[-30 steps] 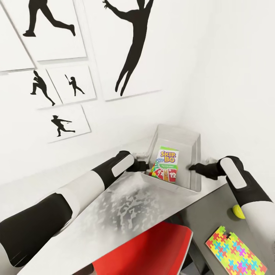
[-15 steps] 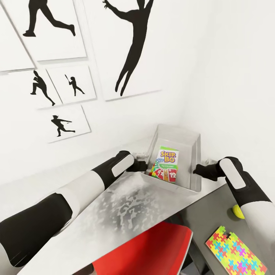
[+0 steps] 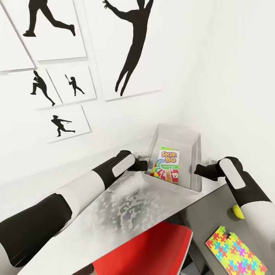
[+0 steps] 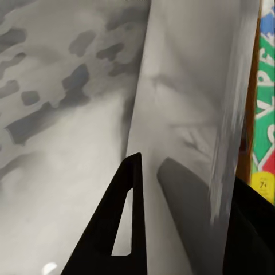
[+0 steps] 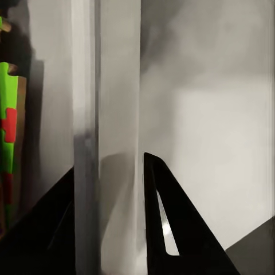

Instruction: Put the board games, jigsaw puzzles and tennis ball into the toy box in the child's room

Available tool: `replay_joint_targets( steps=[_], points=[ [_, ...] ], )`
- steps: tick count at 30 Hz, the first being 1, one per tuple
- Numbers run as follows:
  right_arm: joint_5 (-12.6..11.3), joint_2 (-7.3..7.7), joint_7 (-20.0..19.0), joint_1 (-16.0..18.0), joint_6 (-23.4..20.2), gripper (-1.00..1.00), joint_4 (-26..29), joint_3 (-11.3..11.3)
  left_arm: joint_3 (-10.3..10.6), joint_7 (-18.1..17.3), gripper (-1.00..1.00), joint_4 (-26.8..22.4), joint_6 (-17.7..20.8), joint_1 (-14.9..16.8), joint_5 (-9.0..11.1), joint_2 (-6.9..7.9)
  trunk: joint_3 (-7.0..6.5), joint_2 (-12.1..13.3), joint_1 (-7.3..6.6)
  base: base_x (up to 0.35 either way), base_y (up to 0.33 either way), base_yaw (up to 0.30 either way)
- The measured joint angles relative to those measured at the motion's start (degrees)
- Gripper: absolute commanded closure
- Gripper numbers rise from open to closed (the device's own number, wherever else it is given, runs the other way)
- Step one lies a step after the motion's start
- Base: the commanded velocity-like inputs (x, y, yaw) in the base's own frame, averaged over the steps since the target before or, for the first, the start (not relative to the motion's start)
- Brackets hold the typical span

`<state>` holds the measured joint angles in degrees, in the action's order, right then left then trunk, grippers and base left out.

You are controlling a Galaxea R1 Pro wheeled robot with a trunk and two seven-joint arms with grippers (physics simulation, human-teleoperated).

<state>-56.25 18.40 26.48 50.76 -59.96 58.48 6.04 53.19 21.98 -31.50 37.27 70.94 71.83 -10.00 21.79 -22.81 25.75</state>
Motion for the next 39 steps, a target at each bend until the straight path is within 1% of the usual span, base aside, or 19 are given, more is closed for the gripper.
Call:
replay_joint_targets(
  steps=[8, 16, 39],
  points=[
    [0.4, -0.03, 0.03, 0.01, -0.01, 1.0, -0.01, 0.01, -0.01, -0.16, 1.0, -0.54, 0.55, -0.01, -0.81, 0.01, 0.0, 0.0, 0.0, 0.0, 0.0, 0.0],
    [0.22, 0.02, 0.14, -0.02, 0.0, 1.0, -0.02, 0.05, -0.02, -0.1, 1.0, -0.6, 0.64, -0.03, -0.75, 0.01, -0.1, 0.01, 0.0, 0.0, 0.0, 0.0],
    [0.44, -0.03, 0.11, -0.02, 0.0, 1.0, -0.02, 0.07, 0.0, -0.1, 1.0, -0.65, 0.44, -0.18, -0.69, 0.04, -2.2, 0.01, 0.0, 0.0, 0.0, 0.0]
  ],
)
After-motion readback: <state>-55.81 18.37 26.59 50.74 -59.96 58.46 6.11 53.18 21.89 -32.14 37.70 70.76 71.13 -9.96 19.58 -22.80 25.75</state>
